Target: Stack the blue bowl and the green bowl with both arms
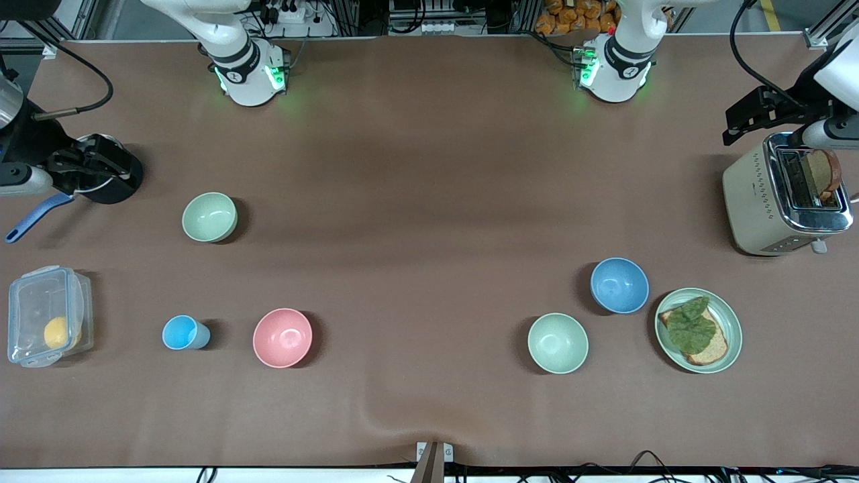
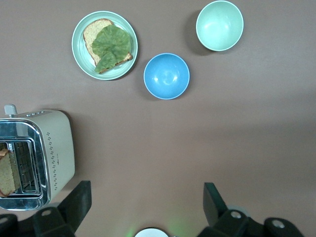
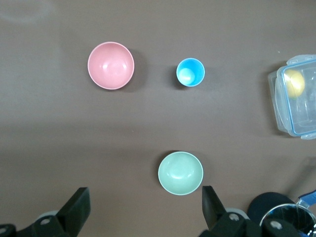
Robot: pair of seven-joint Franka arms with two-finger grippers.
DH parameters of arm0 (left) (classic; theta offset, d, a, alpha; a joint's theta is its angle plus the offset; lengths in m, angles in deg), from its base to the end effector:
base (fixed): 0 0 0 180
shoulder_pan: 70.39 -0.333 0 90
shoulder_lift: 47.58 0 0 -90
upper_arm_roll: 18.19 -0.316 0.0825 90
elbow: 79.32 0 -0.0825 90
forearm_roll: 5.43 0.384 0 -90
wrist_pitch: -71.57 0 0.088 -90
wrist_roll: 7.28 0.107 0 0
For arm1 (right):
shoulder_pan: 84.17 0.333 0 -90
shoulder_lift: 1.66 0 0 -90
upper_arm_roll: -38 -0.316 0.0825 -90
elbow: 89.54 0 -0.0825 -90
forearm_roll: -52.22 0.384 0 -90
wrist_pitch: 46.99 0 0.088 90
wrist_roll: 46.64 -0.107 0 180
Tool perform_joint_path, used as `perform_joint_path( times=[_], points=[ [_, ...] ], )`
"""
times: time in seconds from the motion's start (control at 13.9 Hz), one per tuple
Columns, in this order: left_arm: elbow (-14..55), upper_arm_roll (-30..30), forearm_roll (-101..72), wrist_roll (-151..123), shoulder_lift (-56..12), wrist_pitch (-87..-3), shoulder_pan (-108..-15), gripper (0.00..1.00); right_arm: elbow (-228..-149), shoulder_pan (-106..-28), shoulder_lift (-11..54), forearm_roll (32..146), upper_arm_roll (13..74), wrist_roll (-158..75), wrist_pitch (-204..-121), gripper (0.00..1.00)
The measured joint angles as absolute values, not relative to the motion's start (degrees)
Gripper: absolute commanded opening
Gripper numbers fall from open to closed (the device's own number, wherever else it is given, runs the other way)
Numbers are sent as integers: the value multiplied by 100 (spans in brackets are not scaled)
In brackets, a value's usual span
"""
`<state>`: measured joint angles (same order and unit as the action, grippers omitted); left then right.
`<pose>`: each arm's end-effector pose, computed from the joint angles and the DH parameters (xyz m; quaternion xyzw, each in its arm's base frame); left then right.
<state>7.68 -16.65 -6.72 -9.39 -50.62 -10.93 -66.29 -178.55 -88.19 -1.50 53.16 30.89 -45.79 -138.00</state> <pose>0.5212 -0.0546 0.6662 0.9993 -0.0321 -0.0134 0.0096 0.5566 0.0317 0.6327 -0.9992 -0.0344 -0.0159 0.0087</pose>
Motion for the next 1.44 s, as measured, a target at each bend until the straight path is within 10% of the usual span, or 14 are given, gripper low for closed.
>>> perform_joint_path(
  times=[0.72,1.44],
  points=[
    [895,-1718,-659,-933,-4108,-1437,-7138,100,-18246,-9690,339,5193,3098,-3755,-13404,100],
    [1505,-1692,-659,-1027,-2365,-3804,-7278,100,-20134,-10169,326,5382,3096,-3137,-15404,100]
  ],
)
